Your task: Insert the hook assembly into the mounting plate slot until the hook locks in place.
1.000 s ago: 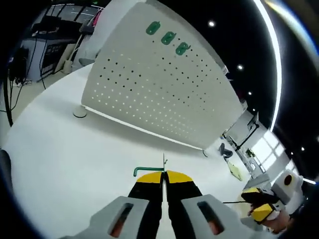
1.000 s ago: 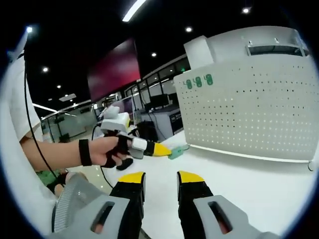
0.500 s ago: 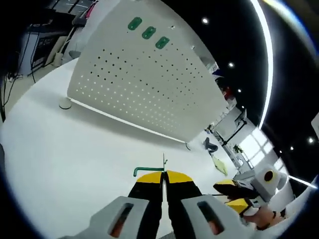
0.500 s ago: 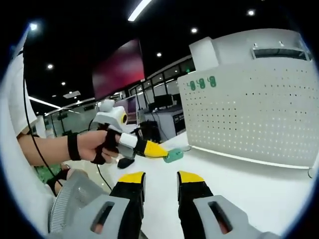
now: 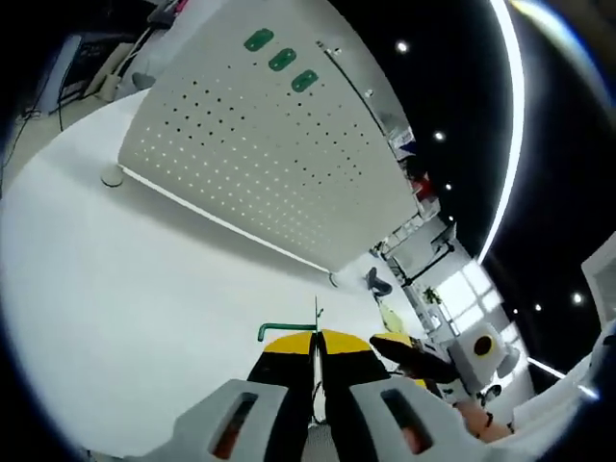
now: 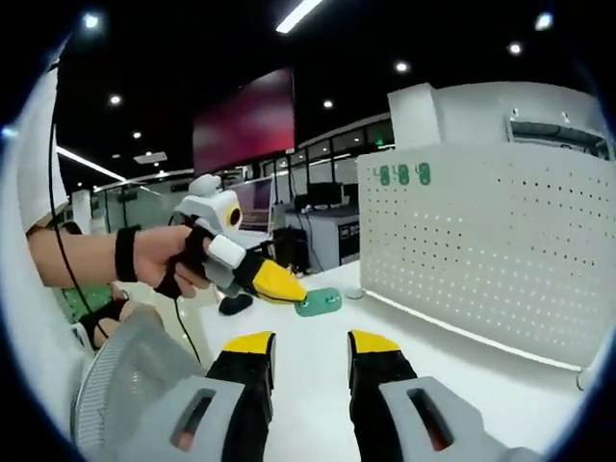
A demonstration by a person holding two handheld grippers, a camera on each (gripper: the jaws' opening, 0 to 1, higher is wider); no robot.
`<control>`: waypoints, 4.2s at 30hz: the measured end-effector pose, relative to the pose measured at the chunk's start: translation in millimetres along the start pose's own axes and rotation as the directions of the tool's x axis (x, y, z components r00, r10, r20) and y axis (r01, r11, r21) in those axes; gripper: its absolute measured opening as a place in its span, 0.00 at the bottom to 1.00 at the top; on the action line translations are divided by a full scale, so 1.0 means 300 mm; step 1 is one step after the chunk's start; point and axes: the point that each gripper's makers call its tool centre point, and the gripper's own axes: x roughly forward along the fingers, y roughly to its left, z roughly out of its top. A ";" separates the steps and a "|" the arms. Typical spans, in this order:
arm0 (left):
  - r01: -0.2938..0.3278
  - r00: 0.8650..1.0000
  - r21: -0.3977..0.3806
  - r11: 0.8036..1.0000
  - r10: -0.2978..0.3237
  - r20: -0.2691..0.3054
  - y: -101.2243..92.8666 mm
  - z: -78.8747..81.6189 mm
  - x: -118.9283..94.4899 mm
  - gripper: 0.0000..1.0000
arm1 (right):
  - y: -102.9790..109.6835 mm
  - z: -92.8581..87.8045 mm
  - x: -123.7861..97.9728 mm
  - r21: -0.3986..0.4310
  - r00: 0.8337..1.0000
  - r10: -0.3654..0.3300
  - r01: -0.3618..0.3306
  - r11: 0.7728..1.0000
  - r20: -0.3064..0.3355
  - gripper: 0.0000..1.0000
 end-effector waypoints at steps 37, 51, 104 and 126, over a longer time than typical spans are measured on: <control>0.054 0.958 0.050 0.997 -0.038 -0.283 -0.080 -0.149 0.043 0.01 | 0.025 -0.087 0.017 -0.481 0.975 0.079 -0.171 0.860 -0.206 0.40; 0.075 0.900 0.137 0.988 -0.008 -0.435 -0.108 -0.212 0.049 0.01 | 0.068 -0.115 0.037 -0.606 0.960 0.084 -0.235 0.760 -0.267 0.32; 0.286 0.955 0.466 0.837 -0.207 -0.214 -0.118 -0.099 -0.079 0.28 | 0.051 -0.029 0.020 -0.125 0.987 0.105 -0.121 0.985 -0.125 0.15; 0.410 0.907 0.431 0.804 -0.408 -0.101 -0.134 -0.074 -0.146 0.20 | 0.161 0.056 0.048 0.139 0.958 0.287 -0.288 0.948 0.028 0.16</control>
